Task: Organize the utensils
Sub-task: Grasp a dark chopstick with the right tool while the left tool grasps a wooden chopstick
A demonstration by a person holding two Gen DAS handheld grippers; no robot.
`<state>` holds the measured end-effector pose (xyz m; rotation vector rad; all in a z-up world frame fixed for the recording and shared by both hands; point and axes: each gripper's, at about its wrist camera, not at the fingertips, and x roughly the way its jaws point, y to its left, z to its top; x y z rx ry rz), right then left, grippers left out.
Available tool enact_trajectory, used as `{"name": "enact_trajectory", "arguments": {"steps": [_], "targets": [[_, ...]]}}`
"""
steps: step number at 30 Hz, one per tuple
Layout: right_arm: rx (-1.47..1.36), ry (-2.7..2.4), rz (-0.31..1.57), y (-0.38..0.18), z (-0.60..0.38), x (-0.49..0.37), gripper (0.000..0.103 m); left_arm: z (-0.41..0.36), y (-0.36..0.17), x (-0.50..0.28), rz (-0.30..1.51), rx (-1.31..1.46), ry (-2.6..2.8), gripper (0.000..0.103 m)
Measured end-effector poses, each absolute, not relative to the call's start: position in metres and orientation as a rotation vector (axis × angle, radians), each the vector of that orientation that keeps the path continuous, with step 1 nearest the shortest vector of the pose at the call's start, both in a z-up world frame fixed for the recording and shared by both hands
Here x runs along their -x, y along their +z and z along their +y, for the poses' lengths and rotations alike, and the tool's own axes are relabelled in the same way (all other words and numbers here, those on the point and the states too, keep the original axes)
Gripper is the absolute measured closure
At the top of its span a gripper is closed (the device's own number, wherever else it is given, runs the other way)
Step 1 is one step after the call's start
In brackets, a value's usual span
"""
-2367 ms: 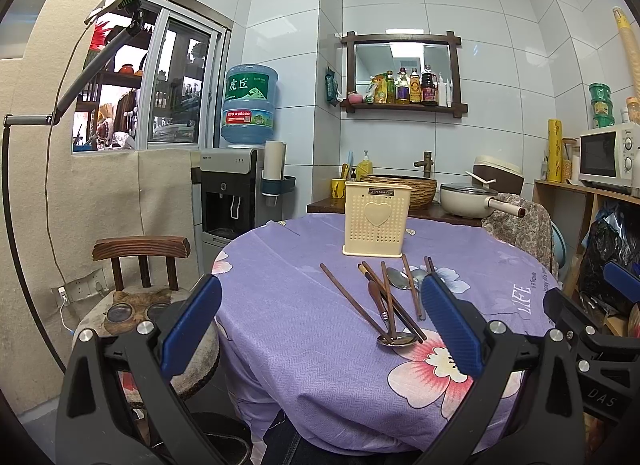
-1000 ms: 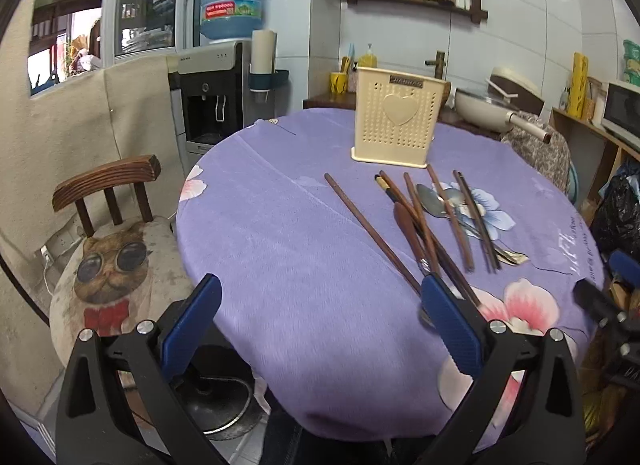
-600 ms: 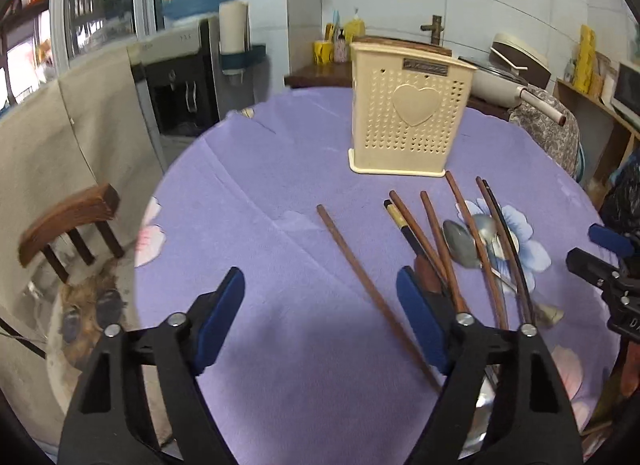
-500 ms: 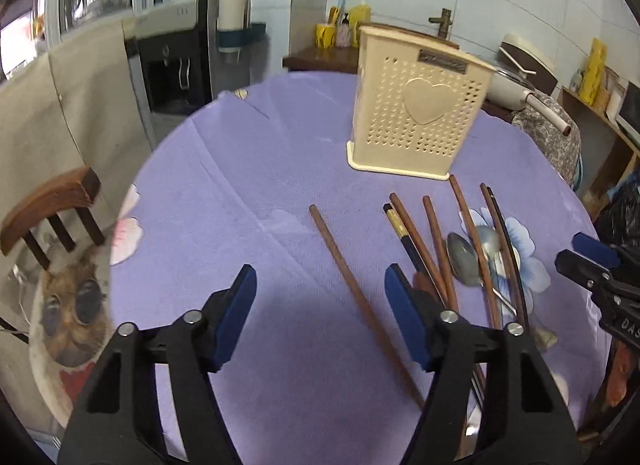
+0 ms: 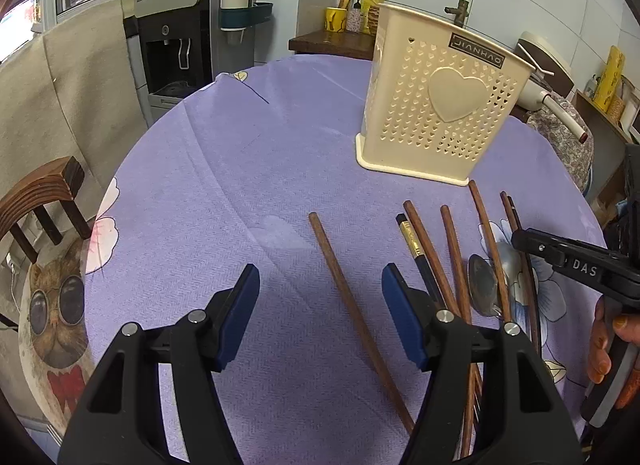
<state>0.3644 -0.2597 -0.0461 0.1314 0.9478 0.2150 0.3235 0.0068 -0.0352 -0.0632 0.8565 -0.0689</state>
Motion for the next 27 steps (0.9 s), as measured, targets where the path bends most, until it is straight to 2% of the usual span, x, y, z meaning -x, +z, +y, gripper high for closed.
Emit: {"name": "enact_trajectory", "arguments": {"steps": [7,15,27], "targets": [[-0.149,0.176,1.002,-0.055,-0.274,-0.379,0.079,0.002,-0.04,-0.329,0.865,0.03,-0.077,0.039],[-0.174,0.086,0.941,-0.049,-0.287,-0.383,0.08,0.018,-0.044,-0.332,0.875,0.069,-0.049,0.039],[-0.102,0.033,0.971,-0.056,-0.289,-0.391,0.08,0.008,-0.048,-0.333,0.891,0.045,-0.068,0.039]]}}
